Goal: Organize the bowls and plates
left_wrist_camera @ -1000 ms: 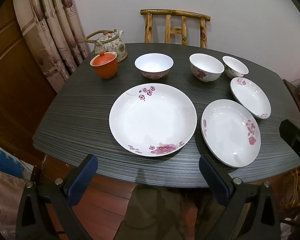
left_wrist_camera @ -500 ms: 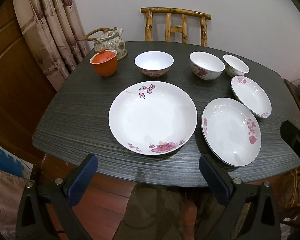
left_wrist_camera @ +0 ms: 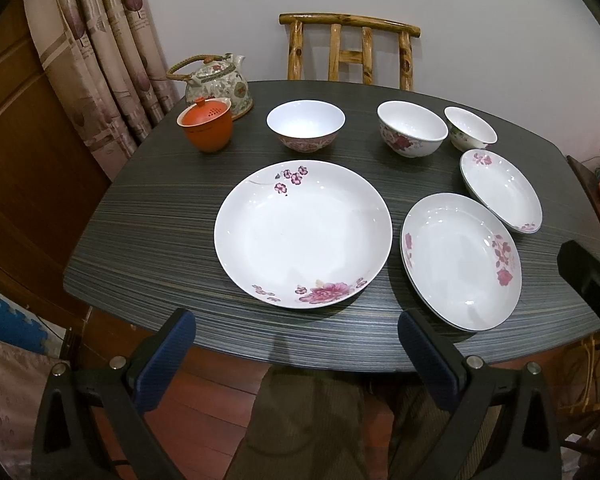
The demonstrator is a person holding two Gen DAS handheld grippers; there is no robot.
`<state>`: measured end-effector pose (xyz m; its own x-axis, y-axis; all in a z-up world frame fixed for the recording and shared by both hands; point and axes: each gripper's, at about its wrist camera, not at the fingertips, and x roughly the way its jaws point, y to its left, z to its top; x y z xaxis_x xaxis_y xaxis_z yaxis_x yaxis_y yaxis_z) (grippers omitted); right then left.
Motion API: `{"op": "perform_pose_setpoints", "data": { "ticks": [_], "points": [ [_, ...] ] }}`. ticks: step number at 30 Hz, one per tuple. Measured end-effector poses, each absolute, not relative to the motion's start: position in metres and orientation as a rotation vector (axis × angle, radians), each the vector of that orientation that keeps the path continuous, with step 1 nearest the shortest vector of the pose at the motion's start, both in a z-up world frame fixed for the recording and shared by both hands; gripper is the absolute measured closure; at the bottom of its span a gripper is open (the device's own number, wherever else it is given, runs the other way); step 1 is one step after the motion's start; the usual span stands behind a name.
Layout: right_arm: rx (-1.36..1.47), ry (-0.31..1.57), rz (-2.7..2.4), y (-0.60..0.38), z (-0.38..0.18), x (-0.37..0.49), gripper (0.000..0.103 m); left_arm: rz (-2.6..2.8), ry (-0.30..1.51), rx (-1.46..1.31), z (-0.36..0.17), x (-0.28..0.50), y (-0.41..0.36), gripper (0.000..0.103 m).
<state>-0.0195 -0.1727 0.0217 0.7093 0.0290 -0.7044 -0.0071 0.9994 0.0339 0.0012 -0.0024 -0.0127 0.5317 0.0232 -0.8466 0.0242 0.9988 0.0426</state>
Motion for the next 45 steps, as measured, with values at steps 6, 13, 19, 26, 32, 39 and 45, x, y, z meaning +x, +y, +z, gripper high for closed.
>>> {"op": "perform_pose_setpoints", "data": {
  "ticks": [6,13,19,26,32,39,45],
  "points": [
    [0.032,0.786,0.02,-0.173,0.022,-0.019,0.001,-0.003,1.011,0.048,-0.013,0.001,-0.003,0.0],
    [0.033,0.791,0.022,-0.173,0.021,-0.017,0.001,-0.004,1.014,0.041,-0.015,0.003,-0.002,0.0],
    [0.039,0.801,0.03,-0.173,0.02,-0.015,0.006,-0.007,1.021,0.022,-0.016,0.007,0.002,0.0],
    [0.036,0.821,0.053,-0.171,0.019,-0.007,0.015,0.003,1.035,0.005,-0.02,0.013,0.012,0.0],
    [0.042,0.843,0.075,-0.169,0.018,0.001,0.023,-0.002,1.048,-0.015,-0.023,0.016,0.017,0.0],
    [0.026,0.865,0.106,-0.165,0.017,0.013,0.025,0.011,1.074,-0.064,-0.027,0.027,0.035,0.01],
    [0.016,0.904,0.156,-0.161,0.015,0.031,0.028,0.033,1.072,-0.132,-0.024,0.041,0.062,0.01]
  ]
}}
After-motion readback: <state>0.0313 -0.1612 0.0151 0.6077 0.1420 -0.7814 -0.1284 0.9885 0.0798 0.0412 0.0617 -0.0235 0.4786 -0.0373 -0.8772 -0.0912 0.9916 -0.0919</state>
